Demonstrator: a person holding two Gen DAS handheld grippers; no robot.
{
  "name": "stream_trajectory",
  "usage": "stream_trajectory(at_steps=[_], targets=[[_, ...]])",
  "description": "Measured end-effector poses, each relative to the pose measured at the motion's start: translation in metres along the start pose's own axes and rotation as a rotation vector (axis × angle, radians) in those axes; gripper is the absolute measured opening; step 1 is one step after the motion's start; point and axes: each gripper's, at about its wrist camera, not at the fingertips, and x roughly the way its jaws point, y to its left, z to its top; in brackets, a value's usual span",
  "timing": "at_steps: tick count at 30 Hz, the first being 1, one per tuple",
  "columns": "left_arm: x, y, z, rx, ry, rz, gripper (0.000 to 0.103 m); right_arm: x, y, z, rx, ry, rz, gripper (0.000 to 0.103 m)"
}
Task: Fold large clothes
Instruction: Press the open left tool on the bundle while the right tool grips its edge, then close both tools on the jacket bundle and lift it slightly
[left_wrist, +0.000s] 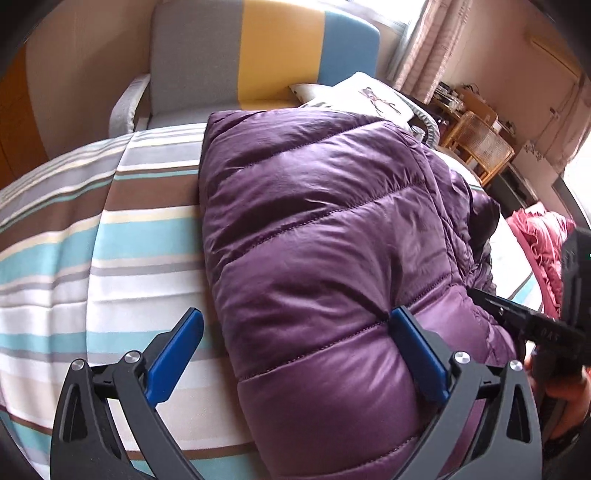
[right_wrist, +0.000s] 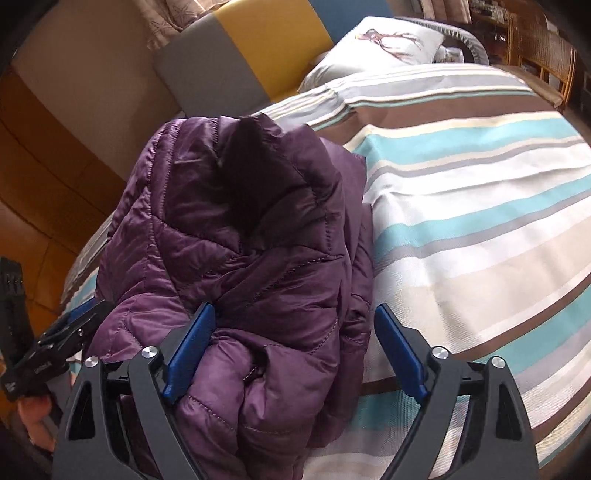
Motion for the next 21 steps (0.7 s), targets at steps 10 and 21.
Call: stream_trajectory(at_steps=[10, 21], targets=[[0.020, 0.000, -0.001, -0.013, 0.007, -0.063, 0.101, 0.024, 0.005, 0.005, -0.006, 0.028, 0.043, 0.084], [0.022, -0.005, -0.003, 0.022, 0.015, -0.105, 0.098, 0.030, 0.010, 0.008, -0.012, 0.047, 0.126, 0.073]])
